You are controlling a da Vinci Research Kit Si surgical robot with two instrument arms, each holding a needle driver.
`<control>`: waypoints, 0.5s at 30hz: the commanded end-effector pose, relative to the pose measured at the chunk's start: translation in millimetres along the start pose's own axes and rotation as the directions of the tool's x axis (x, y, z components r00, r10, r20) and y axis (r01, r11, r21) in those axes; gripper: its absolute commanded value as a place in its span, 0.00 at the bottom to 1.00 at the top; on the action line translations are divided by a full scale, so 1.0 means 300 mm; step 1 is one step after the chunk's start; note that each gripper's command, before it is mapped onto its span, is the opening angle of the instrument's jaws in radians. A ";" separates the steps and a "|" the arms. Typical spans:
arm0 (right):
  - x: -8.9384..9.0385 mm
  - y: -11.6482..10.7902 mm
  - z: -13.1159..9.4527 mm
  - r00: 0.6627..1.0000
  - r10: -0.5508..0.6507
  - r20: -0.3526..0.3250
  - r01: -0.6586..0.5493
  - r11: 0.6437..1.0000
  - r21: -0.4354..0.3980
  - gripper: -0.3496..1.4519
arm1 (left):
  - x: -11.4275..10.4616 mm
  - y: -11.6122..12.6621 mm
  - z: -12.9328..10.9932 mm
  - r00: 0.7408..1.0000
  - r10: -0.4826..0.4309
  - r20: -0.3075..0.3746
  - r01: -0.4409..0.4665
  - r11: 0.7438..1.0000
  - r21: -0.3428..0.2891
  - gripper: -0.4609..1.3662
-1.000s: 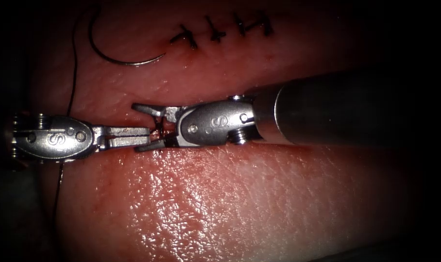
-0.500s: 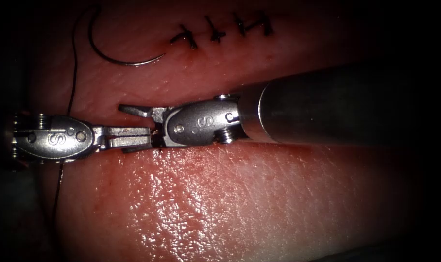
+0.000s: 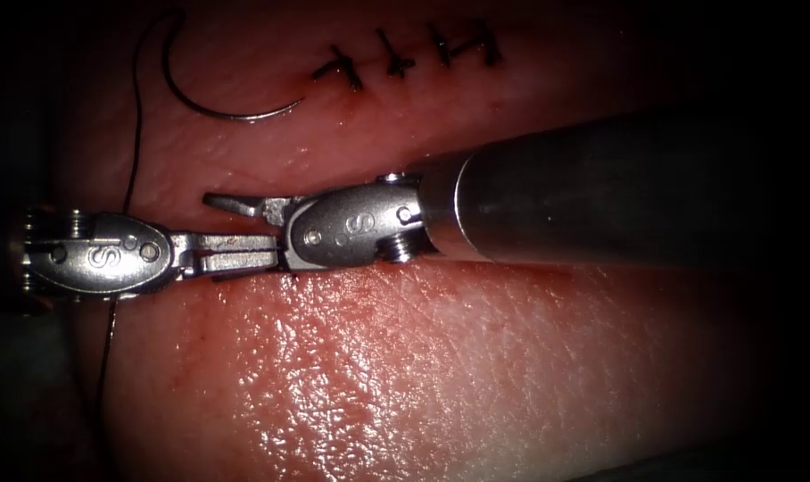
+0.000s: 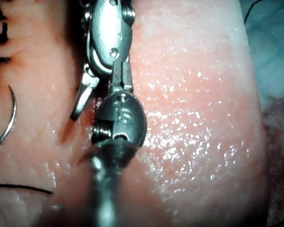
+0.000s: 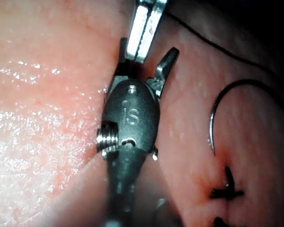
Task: Wound Closure
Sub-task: Snip suture using right needle driver
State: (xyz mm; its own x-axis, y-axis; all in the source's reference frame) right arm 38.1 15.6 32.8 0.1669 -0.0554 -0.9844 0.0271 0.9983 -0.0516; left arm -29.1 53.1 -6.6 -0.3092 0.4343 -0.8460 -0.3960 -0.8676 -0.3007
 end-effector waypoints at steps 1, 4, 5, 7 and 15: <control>-0.0002 -0.0002 0.0001 1.000 -0.001 0.001 0.001 1.000 0.001 0.80 | 0.0000 0.0000 0.0000 1.000 0.000 0.000 0.000 1.000 -0.004 0.06; -0.0004 -0.0004 0.0007 1.000 -0.003 0.001 0.003 1.000 0.001 0.80 | 0.0001 0.0000 0.0000 1.000 0.000 0.000 0.000 1.000 -0.004 0.06; -0.0003 -0.0004 0.0008 1.000 -0.003 0.001 0.003 1.000 0.000 0.80 | 0.0001 0.0000 0.0000 1.000 0.000 -0.001 0.000 1.000 -0.007 0.06; -0.0001 -0.0004 0.0013 1.000 -0.003 -0.001 0.003 1.000 -0.002 0.80 | 0.0001 0.0000 0.0001 1.000 0.000 -0.001 0.000 1.000 -0.007 0.06; 0.0003 -0.0005 0.0021 1.000 -0.003 -0.003 0.003 1.000 -0.004 0.80 | 0.0001 0.0002 0.0000 1.000 0.000 -0.001 0.000 1.000 -0.006 0.06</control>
State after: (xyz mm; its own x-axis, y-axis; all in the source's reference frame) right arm 38.7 15.4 32.8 0.1639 -0.0585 -0.9847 0.0225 0.9982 -0.0555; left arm -29.1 53.0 -6.7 -0.3081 0.4340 -0.8466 -0.3937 -0.8683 -0.3018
